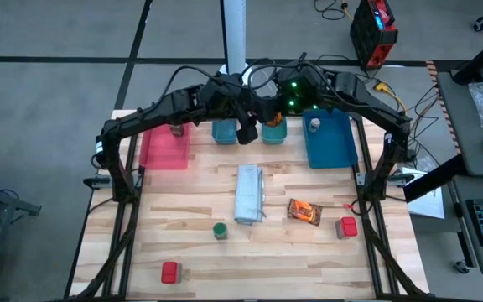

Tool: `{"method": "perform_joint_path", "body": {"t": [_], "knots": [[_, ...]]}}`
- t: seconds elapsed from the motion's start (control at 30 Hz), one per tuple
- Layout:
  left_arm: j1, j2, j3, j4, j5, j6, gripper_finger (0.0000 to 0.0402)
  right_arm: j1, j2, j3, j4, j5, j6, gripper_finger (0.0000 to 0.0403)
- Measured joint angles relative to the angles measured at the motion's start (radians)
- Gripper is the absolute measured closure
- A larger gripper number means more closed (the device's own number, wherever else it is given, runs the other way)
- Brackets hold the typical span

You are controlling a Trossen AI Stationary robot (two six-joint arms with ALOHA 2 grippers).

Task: Sort spices by type
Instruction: Put the brown seasoning bottle into the blue bin

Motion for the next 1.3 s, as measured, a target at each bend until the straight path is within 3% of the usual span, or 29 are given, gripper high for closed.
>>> {"method": "perform_joint_path", "body": {"t": [0.03, 0.5, 0.7, 0.9, 1.3], "knots": [[0.0, 0.0, -0.001, -0.001, -0.001, 0.0, 0.021, -0.001, 0.0, 0.0, -0.002, -0.001, -0.004, 0.0243], [-0.002, 0.0, 0.0, 0.006, -0.024, -0.034, 0.0203, -0.023, -0.007, 0.006, -0.021, -0.008, -0.039, 0.0244], [-0.004, -0.013, 0.003, -0.023, -0.05, -0.051, 0.0177, -0.08, -0.045, 0.006, -0.157, 0.008, -0.047, 0.0244], [-0.004, -0.039, 0.003, -0.043, -0.058, -0.044, 0.0155, -0.204, -0.053, 0.004, -0.412, 0.0, -0.111, 0.0244], [0.001, -0.19, 0.003, -0.288, -0.096, -0.15, 0.0155, -0.566, -0.034, -0.189, -0.397, -0.213, -0.45, 0.0244]]}}
